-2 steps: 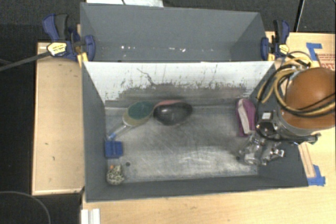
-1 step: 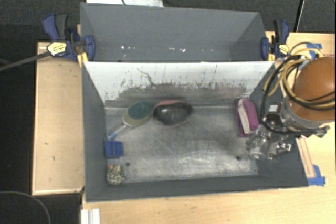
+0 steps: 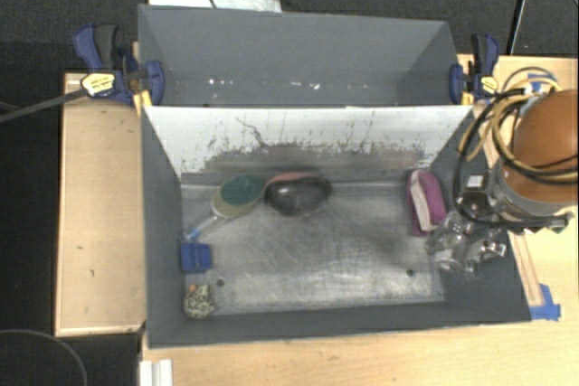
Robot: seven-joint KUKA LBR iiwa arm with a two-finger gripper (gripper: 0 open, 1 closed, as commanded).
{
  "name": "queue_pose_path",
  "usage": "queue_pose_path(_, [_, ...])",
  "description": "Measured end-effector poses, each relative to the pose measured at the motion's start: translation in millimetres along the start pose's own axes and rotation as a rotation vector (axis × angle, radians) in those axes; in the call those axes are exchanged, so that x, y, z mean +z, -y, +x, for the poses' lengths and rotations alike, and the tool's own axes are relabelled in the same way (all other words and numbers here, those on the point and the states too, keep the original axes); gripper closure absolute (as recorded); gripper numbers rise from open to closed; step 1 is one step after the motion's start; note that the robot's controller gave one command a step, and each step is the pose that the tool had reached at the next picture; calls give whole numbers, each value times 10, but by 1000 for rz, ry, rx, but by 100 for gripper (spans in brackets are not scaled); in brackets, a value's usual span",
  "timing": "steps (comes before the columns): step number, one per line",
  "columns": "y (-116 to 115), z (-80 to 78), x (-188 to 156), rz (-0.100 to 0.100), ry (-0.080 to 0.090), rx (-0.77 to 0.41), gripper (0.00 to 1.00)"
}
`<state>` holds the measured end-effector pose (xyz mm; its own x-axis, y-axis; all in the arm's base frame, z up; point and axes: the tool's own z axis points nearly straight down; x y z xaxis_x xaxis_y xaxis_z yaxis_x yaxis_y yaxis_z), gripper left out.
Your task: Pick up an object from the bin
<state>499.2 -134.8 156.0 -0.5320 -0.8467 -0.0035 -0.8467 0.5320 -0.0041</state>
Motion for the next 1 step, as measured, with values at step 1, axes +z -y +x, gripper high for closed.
queue_pose_path(1, [8, -10, -96, 1, 1, 9, 100])
